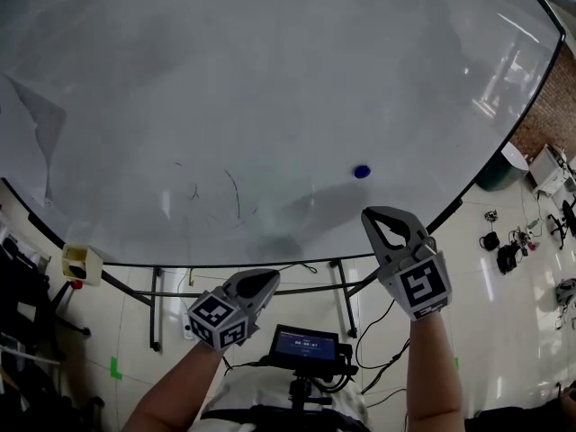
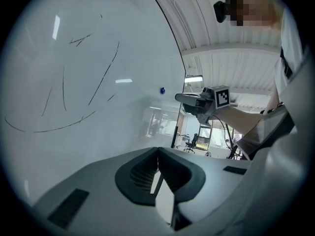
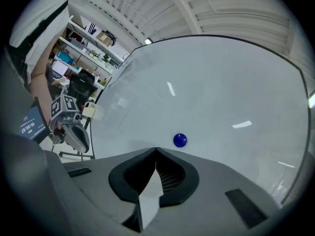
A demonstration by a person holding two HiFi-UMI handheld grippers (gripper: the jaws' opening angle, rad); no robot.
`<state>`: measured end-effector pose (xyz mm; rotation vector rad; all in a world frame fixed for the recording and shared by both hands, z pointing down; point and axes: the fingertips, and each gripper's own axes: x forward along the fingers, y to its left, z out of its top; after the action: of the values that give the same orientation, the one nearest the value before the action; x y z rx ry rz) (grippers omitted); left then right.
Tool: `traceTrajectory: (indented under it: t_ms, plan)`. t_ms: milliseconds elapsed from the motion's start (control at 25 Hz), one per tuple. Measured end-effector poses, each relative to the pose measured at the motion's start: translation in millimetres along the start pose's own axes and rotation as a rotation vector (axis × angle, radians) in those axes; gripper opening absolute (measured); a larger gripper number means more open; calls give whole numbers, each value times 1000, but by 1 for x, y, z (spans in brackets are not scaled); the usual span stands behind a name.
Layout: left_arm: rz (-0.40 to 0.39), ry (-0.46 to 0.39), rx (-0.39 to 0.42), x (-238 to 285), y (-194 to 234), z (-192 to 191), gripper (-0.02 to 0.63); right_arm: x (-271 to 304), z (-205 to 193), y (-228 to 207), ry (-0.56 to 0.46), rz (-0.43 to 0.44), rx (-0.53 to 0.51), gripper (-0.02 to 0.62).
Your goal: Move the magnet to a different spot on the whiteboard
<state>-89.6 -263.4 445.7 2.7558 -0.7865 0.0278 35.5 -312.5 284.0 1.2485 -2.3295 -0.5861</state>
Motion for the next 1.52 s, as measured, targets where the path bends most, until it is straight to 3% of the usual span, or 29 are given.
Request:
traceTrajectory:
  t_ms: [280,640,800,1000,1520]
  plan:
    - [27,-12,-4,-7,9,-4,26,10,1,-17,37,-71,-75,57]
    - [37,-27,0,1,10,-3,26,25,2,-26,75,-88,-253,112]
    - [49,-18,-6,0,16,-10,26,27,11,-39,48,-173,-321,119]
    - [63,-26,-19,0,25,-7,26,43,6,-37,88,-178,-344,222]
    - [80,-32,-23,-8,32,-2,26,56,3,-41,158,-240,-488,199]
